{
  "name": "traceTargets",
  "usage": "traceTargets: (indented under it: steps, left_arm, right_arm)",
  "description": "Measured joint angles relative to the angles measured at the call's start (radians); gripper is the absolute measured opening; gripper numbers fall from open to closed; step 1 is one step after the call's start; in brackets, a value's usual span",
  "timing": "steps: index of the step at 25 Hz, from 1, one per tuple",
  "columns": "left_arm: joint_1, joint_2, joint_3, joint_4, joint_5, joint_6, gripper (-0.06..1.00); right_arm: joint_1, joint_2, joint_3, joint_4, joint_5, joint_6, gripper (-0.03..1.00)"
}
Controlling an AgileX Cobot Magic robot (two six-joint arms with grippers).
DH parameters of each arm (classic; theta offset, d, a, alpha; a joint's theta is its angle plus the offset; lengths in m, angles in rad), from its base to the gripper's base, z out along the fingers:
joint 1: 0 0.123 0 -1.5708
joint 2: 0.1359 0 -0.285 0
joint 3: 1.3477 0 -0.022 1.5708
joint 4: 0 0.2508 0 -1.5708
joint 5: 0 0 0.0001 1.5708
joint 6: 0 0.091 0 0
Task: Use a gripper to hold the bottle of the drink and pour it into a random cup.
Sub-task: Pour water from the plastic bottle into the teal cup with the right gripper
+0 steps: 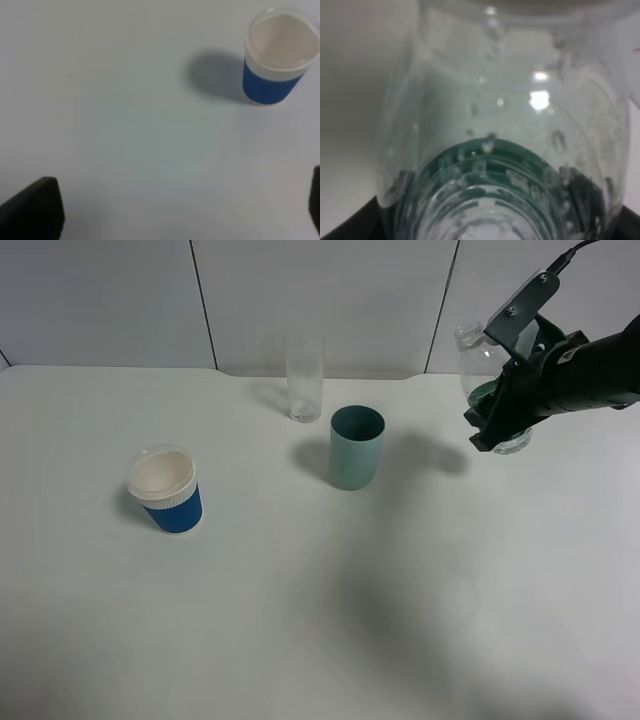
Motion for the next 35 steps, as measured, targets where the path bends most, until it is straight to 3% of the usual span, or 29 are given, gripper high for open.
traceTargets:
  steps: [3,6,10,14,16,23,29,35]
  left_arm:
    - [0.0,0.0,0.0,0.0,0.0,0.0,0.99]
    - [0.0,0.0,0.0,0.0,0.0,0.0,0.99]
    - [0.0,0.0,0.0,0.0,0.0,0.0,0.99]
    - [0.0,0.0,0.0,0.0,0.0,0.0,0.99]
    - [0.0,0.0,0.0,0.0,0.0,0.0,0.99]
    - [0.0,0.0,0.0,0.0,0.0,0.0,0.99]
    - [0.0,0.0,0.0,0.0,0.0,0.0,0.99]
    - [0.0,0.0,0.0,0.0,0.0,0.0,0.99]
  right_arm:
    - [0.0,0.0,0.0,0.011,0.0,-0.037,0.57]
    - [0.0,0.0,0.0,-0.076,-0.001,0.038,0.57]
    - [0.0,0.001,0.0,-0.318,-0.024,0.377,0.57]
    - [0.0,0.001,-0.001,-0.626,-0.052,0.753,0.57]
    - [0.0,0.001,-0.001,-0.787,-0.043,0.883,0.57]
    - [0.014,0.001,-0.044,-1.255,0.176,1.261,0.57]
    - [0.046,0.001,-0.058,-1.415,0.233,1.35,0.57]
    - [0.089,0.019,-0.063,-1.463,0.283,1.368,0.57]
